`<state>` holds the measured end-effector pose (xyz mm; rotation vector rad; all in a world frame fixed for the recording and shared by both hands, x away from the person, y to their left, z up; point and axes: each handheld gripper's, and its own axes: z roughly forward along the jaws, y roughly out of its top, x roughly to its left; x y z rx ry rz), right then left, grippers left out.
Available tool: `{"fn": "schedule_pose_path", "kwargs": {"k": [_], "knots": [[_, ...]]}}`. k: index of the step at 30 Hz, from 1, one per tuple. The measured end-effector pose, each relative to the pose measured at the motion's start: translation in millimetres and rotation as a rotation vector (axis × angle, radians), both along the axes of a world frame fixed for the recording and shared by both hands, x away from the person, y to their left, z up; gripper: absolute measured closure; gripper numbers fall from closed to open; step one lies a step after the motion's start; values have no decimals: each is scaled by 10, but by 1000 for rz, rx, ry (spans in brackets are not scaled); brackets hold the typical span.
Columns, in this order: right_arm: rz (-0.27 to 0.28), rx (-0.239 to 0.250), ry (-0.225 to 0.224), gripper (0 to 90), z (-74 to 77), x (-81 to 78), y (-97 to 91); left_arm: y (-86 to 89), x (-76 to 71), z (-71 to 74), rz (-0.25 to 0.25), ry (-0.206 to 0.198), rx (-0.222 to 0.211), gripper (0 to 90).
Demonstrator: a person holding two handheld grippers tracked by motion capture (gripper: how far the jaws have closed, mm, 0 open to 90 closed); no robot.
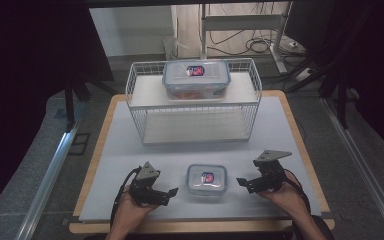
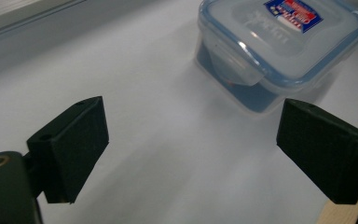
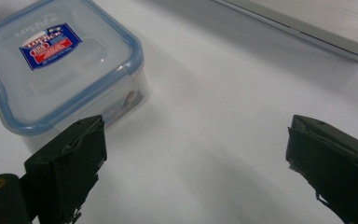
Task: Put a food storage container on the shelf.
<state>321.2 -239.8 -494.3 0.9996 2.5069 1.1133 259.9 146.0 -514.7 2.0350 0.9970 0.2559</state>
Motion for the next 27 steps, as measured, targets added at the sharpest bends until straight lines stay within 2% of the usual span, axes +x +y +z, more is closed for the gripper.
{"fn": "schedule_pose_path", "kwargs": {"k": [3,7,11,16,17,19,22,25,27], "knots": [[12,14,12,72,18,-6,33,-49,50,21,-14,4,-9,114],[43,39,53,159,64,-22,99,-147,160,54,-45,6,-21,130],[65,46,71,179,73,-35,172,-210,227,72,-70,20,-47,130],[106,35,100,175,41,-51,345,-317,341,31,-104,74,-65,128],[106,45,113,175,36,-50,363,-337,364,16,-109,90,-64,125],[114,45,142,154,-2,-26,430,-392,427,-28,-132,137,-93,118],[124,78,206,144,-47,10,476,-436,471,-53,-151,165,-122,118],[122,99,240,146,-69,34,502,-481,491,-85,-173,202,-154,121],[123,105,252,146,-76,44,505,-485,492,-91,-177,210,-160,129]]}}
